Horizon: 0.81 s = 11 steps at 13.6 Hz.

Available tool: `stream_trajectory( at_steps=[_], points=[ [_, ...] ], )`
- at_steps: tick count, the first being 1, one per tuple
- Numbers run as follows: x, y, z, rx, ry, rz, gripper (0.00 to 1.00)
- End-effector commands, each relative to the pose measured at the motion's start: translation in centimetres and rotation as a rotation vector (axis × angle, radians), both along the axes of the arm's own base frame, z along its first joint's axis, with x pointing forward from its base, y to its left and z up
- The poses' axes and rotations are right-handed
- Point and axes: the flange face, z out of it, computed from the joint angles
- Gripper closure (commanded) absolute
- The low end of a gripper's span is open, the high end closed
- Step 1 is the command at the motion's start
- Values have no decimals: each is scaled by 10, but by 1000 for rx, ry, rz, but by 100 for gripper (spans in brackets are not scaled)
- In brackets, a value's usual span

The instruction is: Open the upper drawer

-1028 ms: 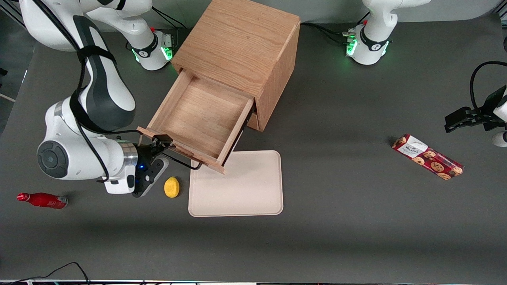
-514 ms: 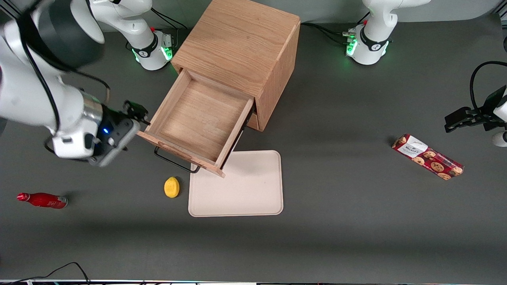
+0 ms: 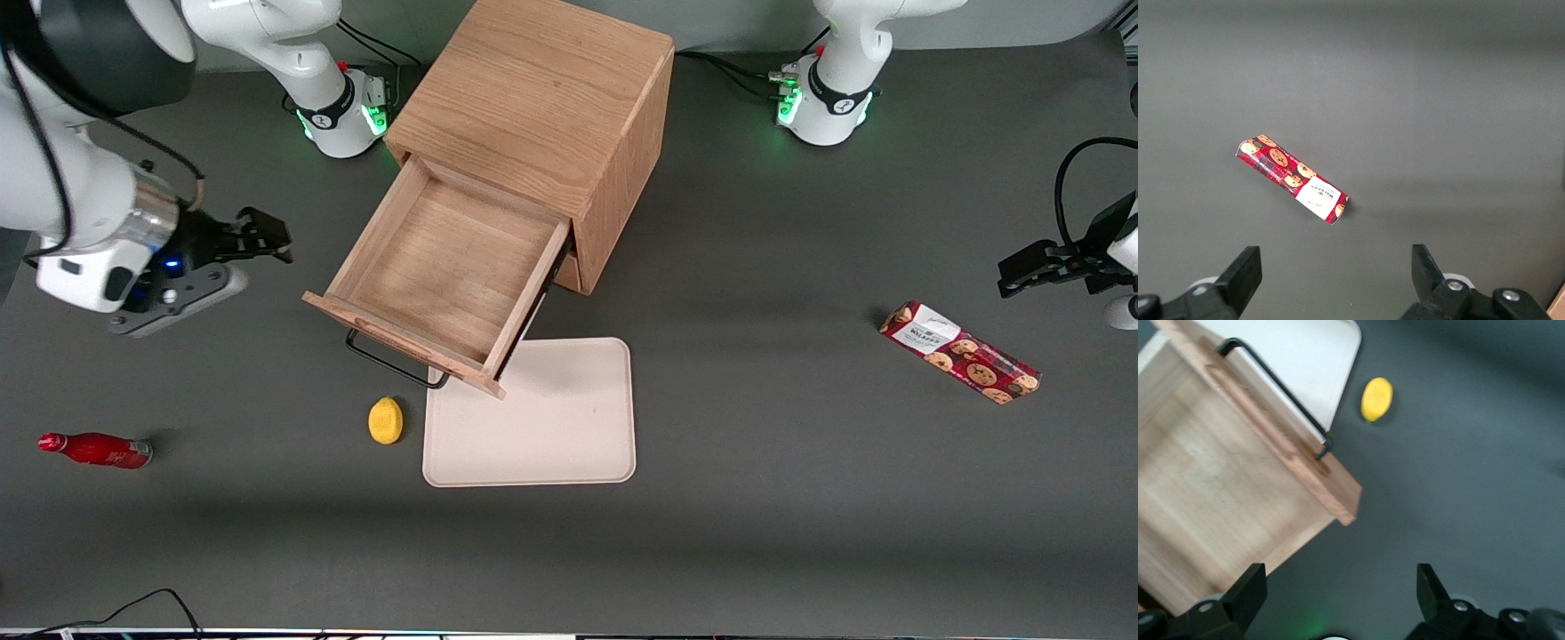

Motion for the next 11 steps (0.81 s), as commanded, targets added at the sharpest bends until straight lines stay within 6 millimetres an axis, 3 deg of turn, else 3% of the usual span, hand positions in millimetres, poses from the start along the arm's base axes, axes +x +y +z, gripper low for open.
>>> stream_trajectory(
  at_steps=[1,4,7,9,11],
  points=[
    [-30,-28,-3,-42,-67,-70,0],
    [-32,-72,-3,-46,-62,-148,0],
    [-44,-85,-1,-67,-58,-163,0],
    [-42,-103,1,-82,-68,-191,0],
    [-39,-107,5,-86,-78,-197,0]
  ],
)
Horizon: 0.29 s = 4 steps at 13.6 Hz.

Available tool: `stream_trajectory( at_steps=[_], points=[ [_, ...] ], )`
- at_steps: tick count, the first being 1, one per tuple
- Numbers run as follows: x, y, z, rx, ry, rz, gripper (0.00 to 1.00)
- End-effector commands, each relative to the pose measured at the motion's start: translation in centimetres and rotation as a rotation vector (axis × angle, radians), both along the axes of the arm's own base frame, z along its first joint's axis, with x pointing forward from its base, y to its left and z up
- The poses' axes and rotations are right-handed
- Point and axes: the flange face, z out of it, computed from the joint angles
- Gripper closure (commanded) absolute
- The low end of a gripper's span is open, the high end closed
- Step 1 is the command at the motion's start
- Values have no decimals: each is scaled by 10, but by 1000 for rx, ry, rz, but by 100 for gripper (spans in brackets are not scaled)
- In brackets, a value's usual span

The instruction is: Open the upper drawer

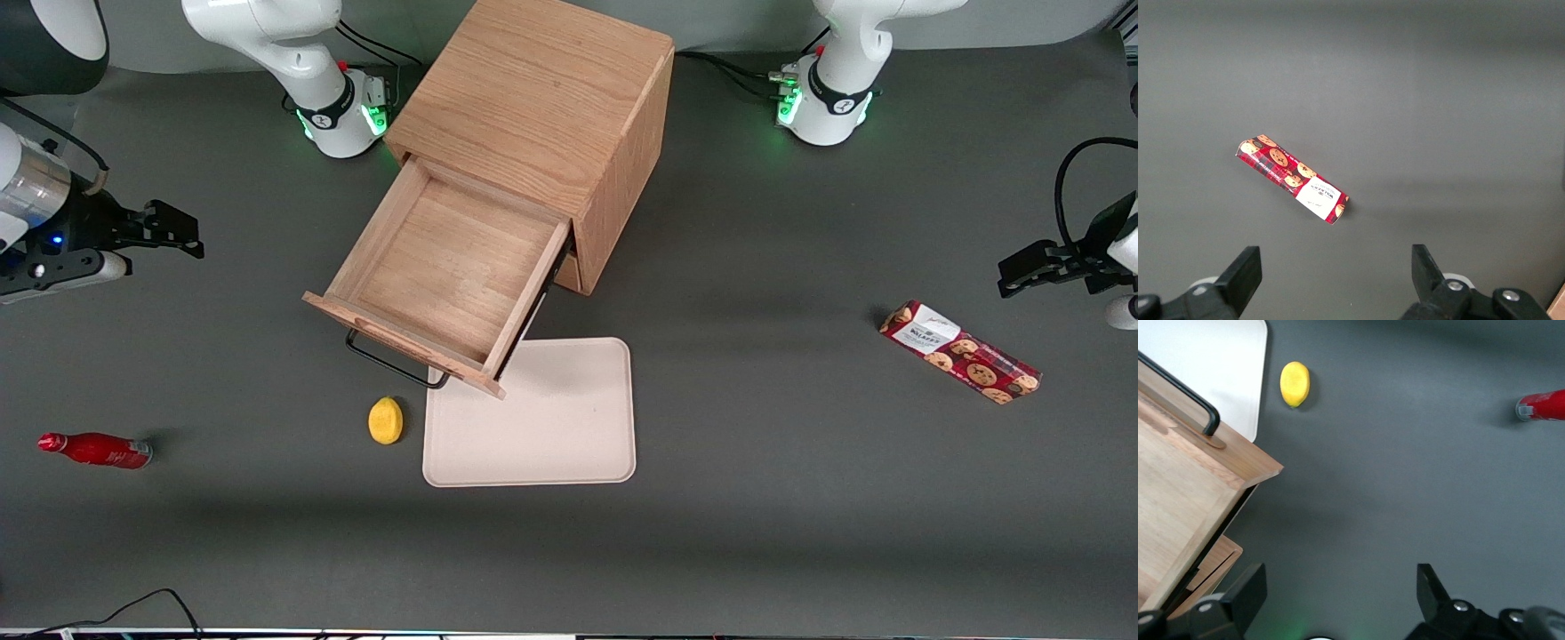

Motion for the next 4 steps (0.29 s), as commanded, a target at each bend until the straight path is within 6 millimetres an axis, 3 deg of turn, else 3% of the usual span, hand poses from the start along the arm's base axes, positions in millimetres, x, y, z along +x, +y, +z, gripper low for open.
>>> stream_trajectory(
  at_steps=[1,4],
  points=[
    [-3,-7,7,-25,-28,-29,0],
    [-1,-8,12,-22,-39,-34,0]
  ],
)
